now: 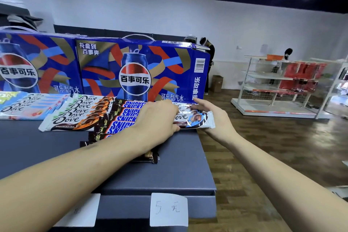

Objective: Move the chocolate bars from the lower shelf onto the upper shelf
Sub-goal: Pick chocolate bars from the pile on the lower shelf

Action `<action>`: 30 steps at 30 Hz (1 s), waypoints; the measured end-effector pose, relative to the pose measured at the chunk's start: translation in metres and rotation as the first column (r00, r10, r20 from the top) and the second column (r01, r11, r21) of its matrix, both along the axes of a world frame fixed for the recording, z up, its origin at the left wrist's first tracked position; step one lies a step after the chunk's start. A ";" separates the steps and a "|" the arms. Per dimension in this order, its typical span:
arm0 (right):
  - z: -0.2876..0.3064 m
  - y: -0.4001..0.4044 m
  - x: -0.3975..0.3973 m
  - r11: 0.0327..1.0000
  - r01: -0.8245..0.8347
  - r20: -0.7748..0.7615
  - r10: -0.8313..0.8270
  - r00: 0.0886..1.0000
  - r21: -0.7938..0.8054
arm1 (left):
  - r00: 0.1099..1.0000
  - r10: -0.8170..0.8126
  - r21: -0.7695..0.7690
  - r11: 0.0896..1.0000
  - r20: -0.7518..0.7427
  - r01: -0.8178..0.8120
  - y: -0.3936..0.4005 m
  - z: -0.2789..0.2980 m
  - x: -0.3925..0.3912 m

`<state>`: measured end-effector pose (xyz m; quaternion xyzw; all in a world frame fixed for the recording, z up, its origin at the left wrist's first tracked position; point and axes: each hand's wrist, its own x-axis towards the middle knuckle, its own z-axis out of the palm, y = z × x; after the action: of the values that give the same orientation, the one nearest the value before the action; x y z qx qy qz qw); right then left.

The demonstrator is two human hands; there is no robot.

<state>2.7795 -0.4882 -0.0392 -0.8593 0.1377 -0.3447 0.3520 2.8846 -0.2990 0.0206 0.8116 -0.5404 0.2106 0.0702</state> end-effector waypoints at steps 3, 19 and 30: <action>-0.001 -0.001 0.002 1.000 0.004 0.012 -0.004 1.000 0.008 | 1.000 -0.007 0.002 1.000 0.018 0.007 -0.002 -0.001 0.001; -0.012 -0.007 -0.035 0.923 0.361 0.088 -0.352 0.932 -0.135 | 0.983 0.046 0.079 0.995 0.179 -0.061 -0.030 0.002 -0.006; -0.012 0.010 -0.034 0.935 0.336 0.089 -0.327 0.941 -0.117 | 0.992 0.121 0.093 0.988 0.036 -0.124 -0.047 0.001 0.000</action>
<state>2.7452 -0.4781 -0.0508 -0.8326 0.2457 -0.4366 0.2364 2.8843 -0.3461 0.0215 0.8424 -0.5001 0.2007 0.0101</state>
